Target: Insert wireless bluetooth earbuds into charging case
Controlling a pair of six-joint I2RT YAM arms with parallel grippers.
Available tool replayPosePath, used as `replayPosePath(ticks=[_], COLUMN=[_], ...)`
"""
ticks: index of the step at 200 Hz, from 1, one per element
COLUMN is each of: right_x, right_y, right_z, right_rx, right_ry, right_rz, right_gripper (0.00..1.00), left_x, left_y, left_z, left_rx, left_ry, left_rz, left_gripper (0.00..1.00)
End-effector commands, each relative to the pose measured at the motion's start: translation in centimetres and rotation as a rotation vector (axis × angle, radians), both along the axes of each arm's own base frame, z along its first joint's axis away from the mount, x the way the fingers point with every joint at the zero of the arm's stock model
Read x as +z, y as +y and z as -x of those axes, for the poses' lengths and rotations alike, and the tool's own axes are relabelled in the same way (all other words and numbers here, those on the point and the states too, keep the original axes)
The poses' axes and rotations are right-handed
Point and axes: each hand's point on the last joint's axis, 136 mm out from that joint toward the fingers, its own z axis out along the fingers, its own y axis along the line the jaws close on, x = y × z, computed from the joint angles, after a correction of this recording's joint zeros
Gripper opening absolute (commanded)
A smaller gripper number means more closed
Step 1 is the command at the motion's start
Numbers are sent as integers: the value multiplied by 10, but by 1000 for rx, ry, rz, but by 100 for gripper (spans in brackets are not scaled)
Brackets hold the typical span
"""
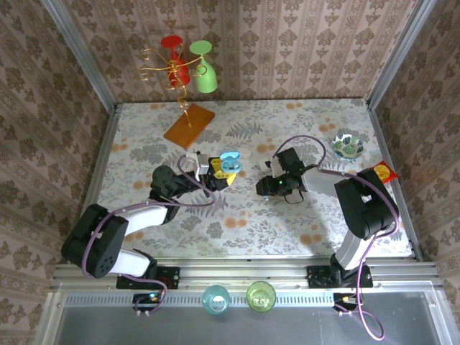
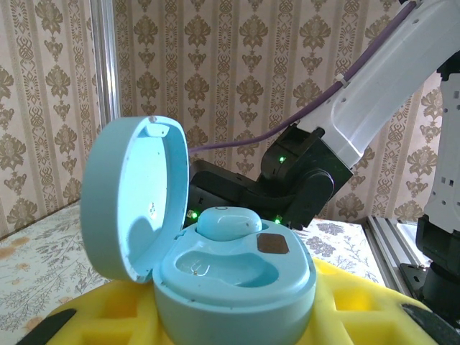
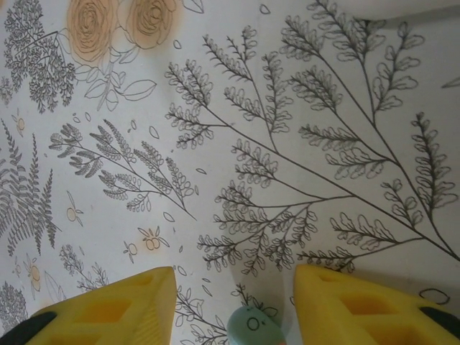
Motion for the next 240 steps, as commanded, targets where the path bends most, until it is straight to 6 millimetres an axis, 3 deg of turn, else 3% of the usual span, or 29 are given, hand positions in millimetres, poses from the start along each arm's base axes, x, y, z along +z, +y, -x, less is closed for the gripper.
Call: replayPosePath(ticks=[1, 51, 111, 198, 240], right_x=[-7, -4, 0, -12, 15], right_y=[7, 5, 6, 1, -5], right_z=[20, 32, 34, 35, 27], right_rx=[41, 48, 48, 47, 9], right_ry=[48, 50, 42, 59, -17], right_rz=[-52, -72, -91, -50, -22], right_gripper=[46, 42, 35, 20, 13], left_x=[8, 10, 10, 8, 6], left_y=[3, 2, 2, 1, 2], left_z=[3, 3, 3, 1, -3], left_rx=[-9, -16, -13, -12, 9], left_ry=[-46, -45, -43, -40, -47], left_rz=[15, 18, 18, 14, 11], left_gripper=[24, 24, 24, 24, 24])
